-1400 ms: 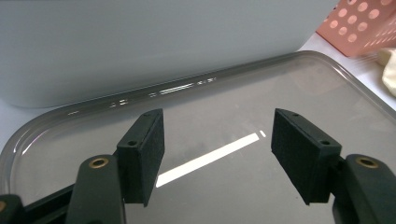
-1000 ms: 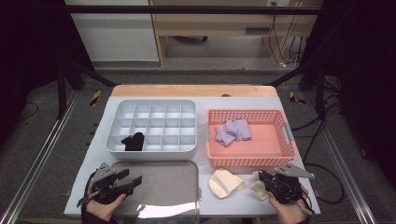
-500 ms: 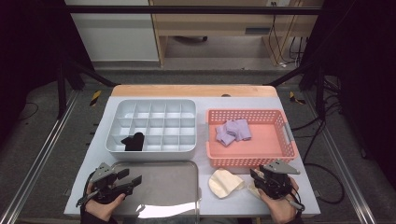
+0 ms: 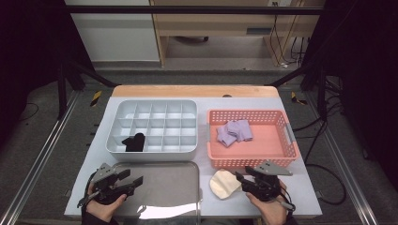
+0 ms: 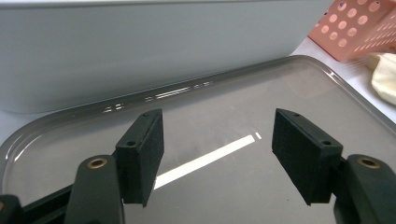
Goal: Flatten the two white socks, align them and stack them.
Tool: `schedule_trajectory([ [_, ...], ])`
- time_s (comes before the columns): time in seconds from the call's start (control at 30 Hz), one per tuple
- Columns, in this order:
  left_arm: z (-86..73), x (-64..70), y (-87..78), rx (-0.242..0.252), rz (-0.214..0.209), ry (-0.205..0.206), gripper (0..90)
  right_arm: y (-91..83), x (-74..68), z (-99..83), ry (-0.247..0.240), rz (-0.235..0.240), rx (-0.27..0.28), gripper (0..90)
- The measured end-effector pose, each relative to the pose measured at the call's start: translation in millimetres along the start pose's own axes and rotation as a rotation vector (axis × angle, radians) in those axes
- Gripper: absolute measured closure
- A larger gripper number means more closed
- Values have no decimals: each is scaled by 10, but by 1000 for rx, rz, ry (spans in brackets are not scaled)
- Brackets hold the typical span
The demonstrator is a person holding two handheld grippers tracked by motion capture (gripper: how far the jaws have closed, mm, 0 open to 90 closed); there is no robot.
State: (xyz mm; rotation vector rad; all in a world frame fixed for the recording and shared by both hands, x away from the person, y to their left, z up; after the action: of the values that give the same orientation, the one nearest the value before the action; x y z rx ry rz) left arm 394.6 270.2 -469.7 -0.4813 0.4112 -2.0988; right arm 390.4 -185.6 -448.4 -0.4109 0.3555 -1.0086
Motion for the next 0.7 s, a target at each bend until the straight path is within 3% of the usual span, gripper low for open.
schedule_trajectory([
  [0.03,-1,1,-1,0,1,3,333,0,0,0,0,0,0,548],
  [0.07,-5,12,2,-4,-1,1,333,66,-121,-3,-21,31,-29,558],
  [0.23,-2,12,1,-2,0,-2,332,162,-318,-16,-45,81,-65,576],
  [0.37,-5,15,12,-7,6,2,333,192,-377,-37,-45,95,-78,612],
  [0.5,2,20,-4,2,9,5,332,266,-494,-89,-48,150,-130,658],
  [0.7,12,29,-12,4,7,-4,332,369,-643,-155,-76,178,-187,713],
])
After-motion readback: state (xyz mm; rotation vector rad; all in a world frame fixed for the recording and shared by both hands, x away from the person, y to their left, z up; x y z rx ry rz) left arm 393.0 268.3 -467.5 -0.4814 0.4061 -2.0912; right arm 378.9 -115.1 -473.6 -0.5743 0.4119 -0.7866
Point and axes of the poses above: each handheld gripper's, and its own axes: y roughly forward along the jaws, z roughly out of its top, x roughly to its right, the point moved 1 cm from there along y, roughly forward along the jaws, and after that the axes turned 5 degrees about x, right-handed, at the moved point
